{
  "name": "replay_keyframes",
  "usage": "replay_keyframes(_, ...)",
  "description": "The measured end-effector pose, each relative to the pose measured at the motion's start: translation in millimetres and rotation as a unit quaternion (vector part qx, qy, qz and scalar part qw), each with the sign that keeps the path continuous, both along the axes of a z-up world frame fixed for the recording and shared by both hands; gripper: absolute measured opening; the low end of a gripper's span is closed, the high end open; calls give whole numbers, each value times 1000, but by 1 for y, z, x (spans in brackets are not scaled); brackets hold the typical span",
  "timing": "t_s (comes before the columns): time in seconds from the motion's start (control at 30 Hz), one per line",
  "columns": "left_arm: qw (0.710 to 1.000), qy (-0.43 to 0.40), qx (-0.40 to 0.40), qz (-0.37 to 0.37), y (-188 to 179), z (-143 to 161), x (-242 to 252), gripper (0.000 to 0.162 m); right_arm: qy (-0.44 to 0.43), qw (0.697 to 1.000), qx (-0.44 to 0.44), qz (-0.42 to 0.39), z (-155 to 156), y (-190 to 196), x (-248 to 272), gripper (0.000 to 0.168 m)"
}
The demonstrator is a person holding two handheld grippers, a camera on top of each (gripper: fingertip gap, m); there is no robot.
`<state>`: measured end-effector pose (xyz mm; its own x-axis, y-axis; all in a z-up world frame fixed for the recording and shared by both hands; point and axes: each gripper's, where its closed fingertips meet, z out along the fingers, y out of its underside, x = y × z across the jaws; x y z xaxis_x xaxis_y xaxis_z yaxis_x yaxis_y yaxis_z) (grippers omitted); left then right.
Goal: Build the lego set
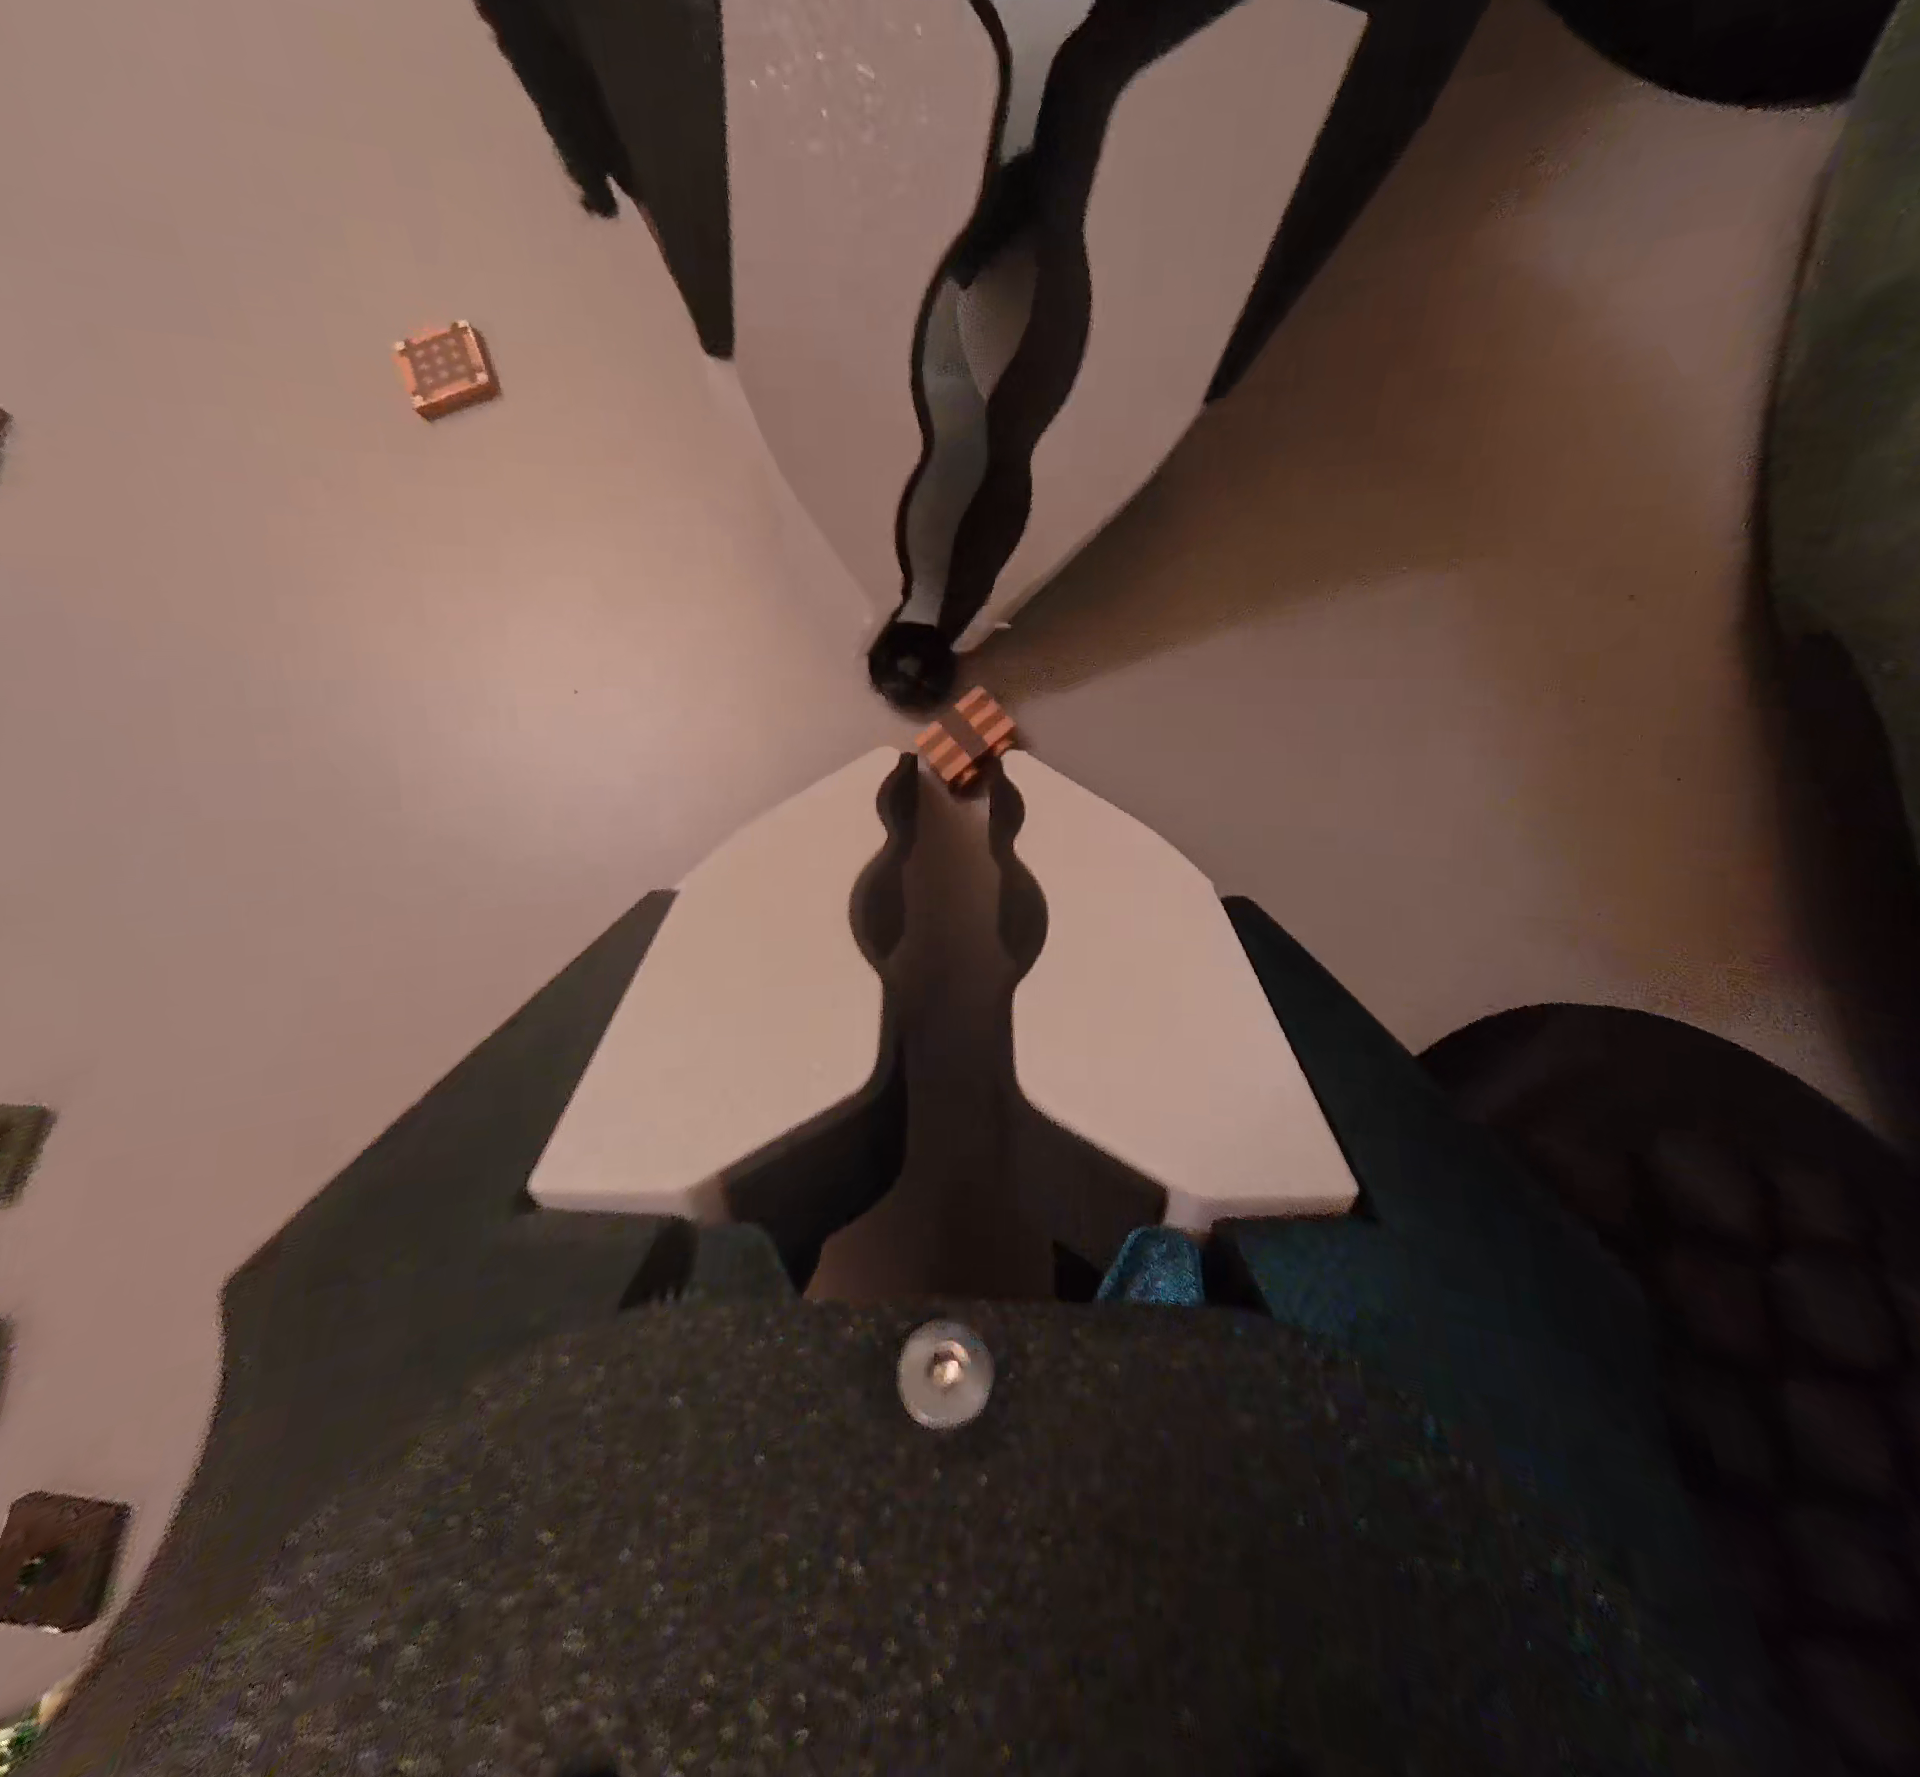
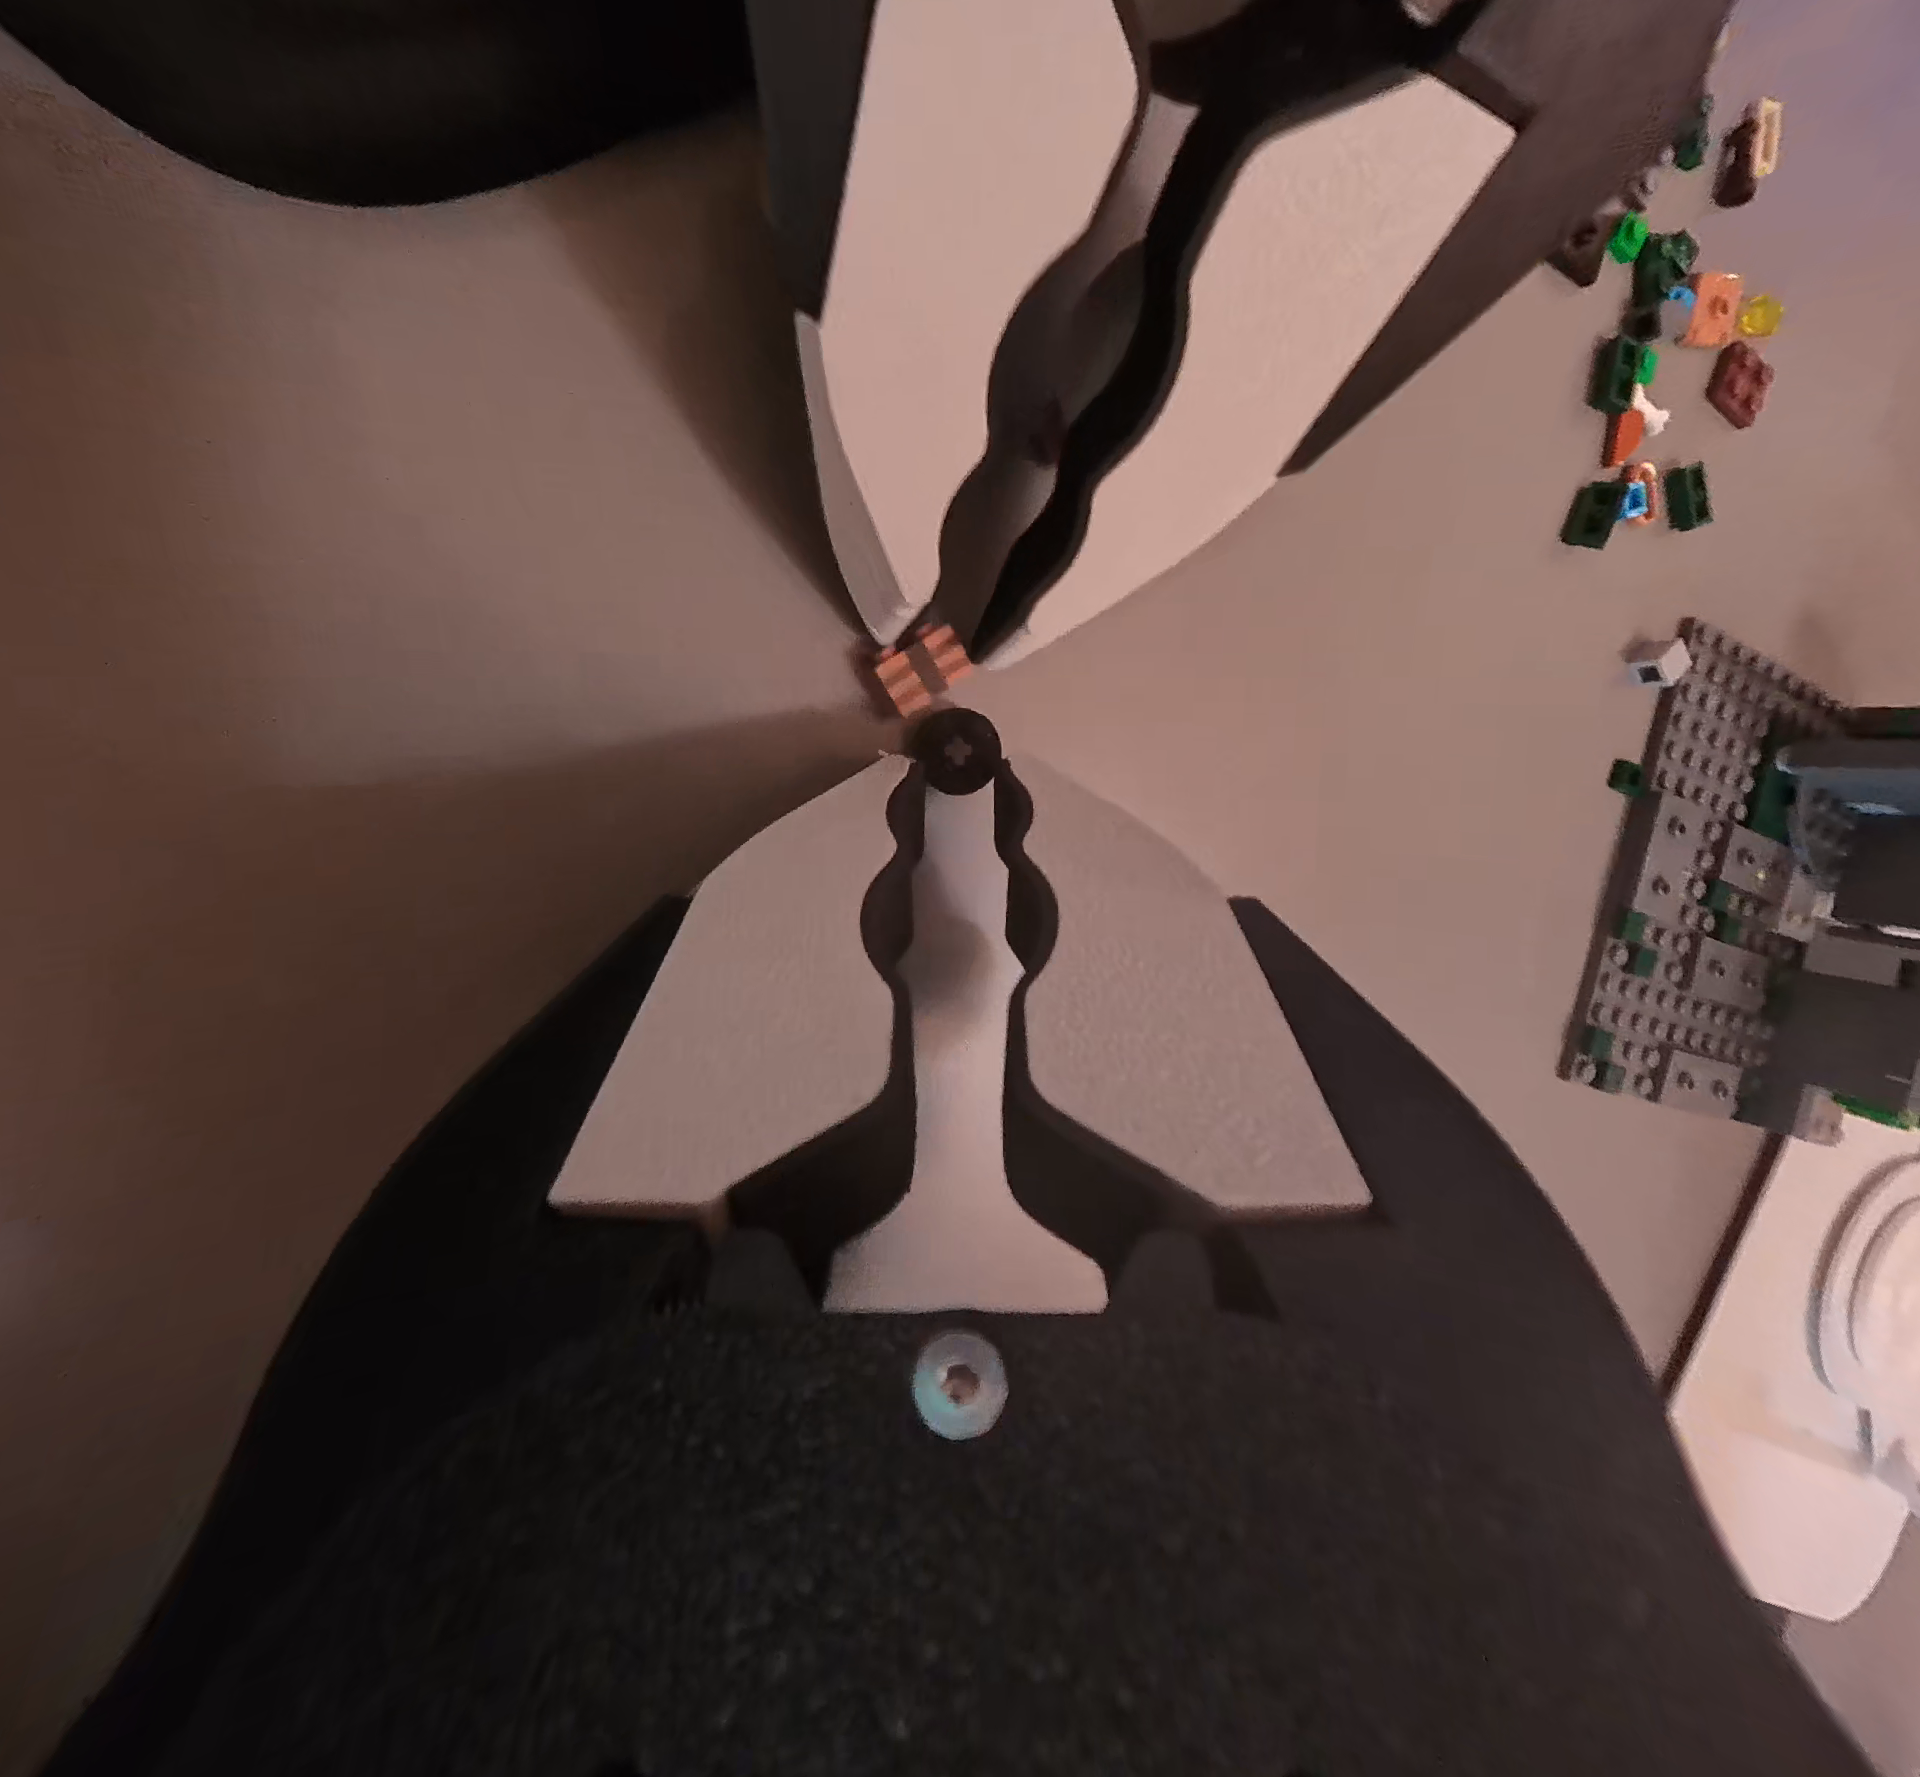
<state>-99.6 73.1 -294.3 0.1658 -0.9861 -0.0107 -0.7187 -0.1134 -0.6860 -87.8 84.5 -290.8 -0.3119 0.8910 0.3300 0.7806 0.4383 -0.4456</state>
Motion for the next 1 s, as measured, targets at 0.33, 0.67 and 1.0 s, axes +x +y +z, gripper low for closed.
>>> replay_keyframes(0.33, 1000, -18, 8, 4, 1, 1, 4, 15, 26, 999, -36, -3, 9, -10, -7, 13)
replay_keyframes(0.67, 1000, -24, 14, 3, 1, 2, 2, 16, 84, 984, -137, -78, 15, -3, -2, 13)
replay_keyframes(1.0, 999, -35, 3, 12, 2, 6, -1, 15, 55, 962, -240, -114, 2, 2, 0, 19)
